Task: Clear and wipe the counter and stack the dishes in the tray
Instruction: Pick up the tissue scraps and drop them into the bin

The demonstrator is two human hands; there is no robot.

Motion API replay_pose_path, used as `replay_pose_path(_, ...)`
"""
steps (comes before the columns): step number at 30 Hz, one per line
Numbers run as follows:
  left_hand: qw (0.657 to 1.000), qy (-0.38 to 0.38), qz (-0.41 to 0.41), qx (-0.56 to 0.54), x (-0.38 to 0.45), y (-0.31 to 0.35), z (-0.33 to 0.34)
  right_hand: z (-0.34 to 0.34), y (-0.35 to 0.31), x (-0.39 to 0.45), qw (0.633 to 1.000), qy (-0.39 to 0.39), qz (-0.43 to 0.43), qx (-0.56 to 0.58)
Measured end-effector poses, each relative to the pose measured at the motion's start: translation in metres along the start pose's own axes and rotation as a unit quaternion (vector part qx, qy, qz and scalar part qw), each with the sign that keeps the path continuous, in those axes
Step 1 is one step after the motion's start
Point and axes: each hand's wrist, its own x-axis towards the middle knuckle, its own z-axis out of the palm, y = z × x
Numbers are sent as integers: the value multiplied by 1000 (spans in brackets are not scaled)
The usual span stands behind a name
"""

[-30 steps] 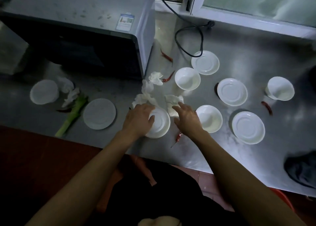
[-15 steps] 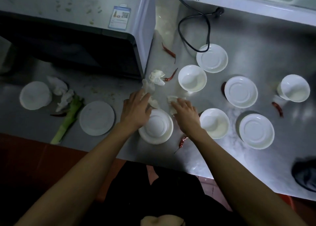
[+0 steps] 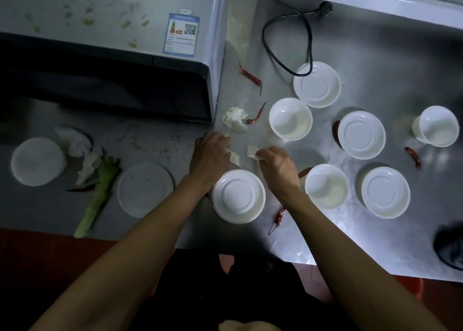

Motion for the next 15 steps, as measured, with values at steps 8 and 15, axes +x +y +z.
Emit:
replay_pose_path(8, 992, 75, 66, -72, 9, -12, -6, -9, -14, 6, 999, 34, 8, 23)
replay_pose_path(15, 980, 67, 109, -153, 12, -9, -24, -17, -23, 1, 997, 61, 21, 46)
